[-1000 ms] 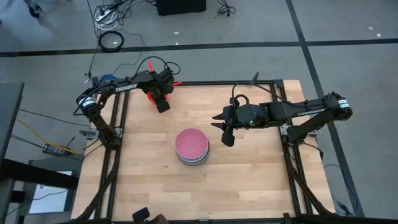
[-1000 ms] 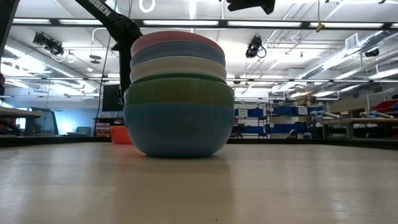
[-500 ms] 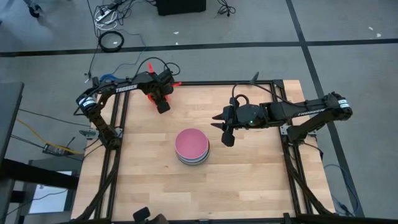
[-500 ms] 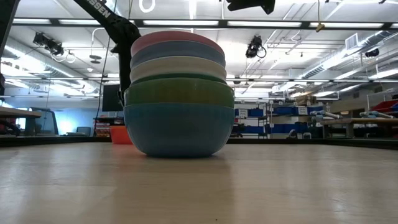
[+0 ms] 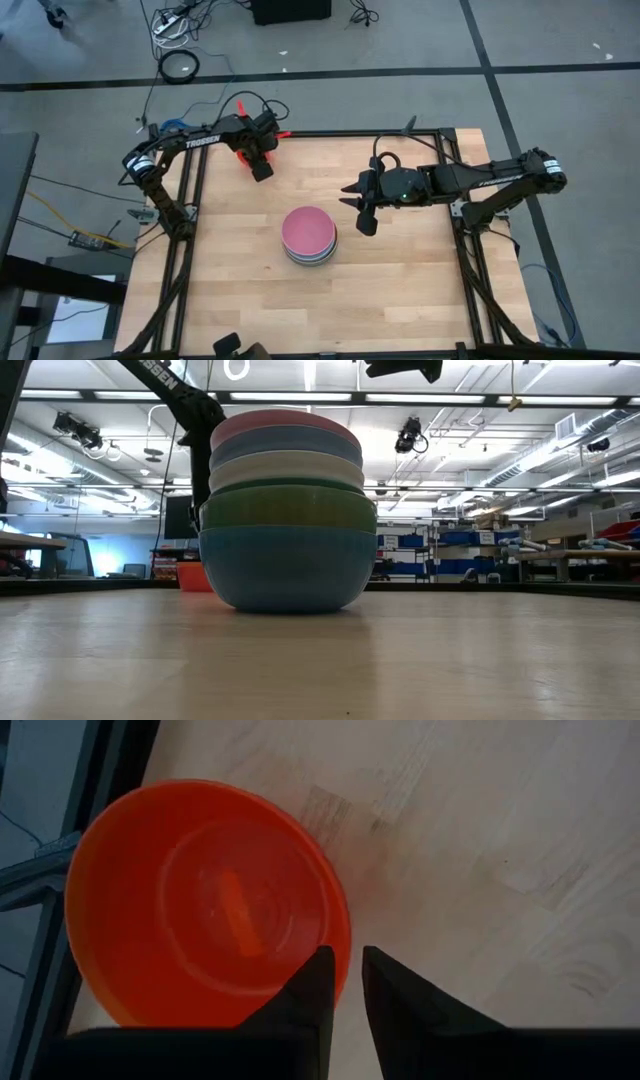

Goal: Nest bowls inside each other
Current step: Stack the orange bowl on top of the pink bowl

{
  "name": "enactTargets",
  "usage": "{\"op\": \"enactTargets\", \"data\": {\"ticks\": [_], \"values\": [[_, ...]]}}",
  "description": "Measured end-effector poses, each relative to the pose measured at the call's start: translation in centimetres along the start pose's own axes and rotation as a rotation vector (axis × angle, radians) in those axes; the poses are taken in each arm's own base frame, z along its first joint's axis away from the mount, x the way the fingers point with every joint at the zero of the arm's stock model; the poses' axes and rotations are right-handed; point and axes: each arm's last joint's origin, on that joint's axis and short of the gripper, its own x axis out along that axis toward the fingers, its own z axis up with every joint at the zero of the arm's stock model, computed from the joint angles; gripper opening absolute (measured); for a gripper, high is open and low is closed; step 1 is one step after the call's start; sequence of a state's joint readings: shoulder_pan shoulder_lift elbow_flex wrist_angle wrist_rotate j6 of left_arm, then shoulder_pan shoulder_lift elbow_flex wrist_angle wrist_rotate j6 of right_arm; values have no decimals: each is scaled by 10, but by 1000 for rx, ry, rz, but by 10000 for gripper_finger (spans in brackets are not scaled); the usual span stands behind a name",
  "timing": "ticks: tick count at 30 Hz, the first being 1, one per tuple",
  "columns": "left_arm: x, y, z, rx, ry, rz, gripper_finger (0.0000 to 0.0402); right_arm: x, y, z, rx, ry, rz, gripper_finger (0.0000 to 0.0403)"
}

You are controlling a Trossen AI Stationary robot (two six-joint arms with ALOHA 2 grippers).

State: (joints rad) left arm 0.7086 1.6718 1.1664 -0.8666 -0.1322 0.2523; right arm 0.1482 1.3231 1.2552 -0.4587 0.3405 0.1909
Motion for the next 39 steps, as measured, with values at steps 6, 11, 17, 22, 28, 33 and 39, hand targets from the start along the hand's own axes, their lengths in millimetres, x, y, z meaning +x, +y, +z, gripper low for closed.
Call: {"op": "enactTargets", "data": {"ticks": [6,11,17,22,28,33,39], "values": [[0,0,0,-2,-3,-10,53,0,0,0,0,0,0,106],[0,0,1,-4,-12,-8,53,0,0,0,0,0,0,106],[3,-1,0,-13,-6,-12,62,0,0,0,0,0,1,106],[10,-3,-5,-16,13,-17,77,0,0,0,0,1,4,106],[15,0,-7,-34,4,-9,83,0,0,0,0,1,4,106],[11,2,-3,-16,-12,6,81,0,0,0,0,0,4,106],[11,2,-4,-14,-6,5,45,0,0,0,0,0,4,106]]}}
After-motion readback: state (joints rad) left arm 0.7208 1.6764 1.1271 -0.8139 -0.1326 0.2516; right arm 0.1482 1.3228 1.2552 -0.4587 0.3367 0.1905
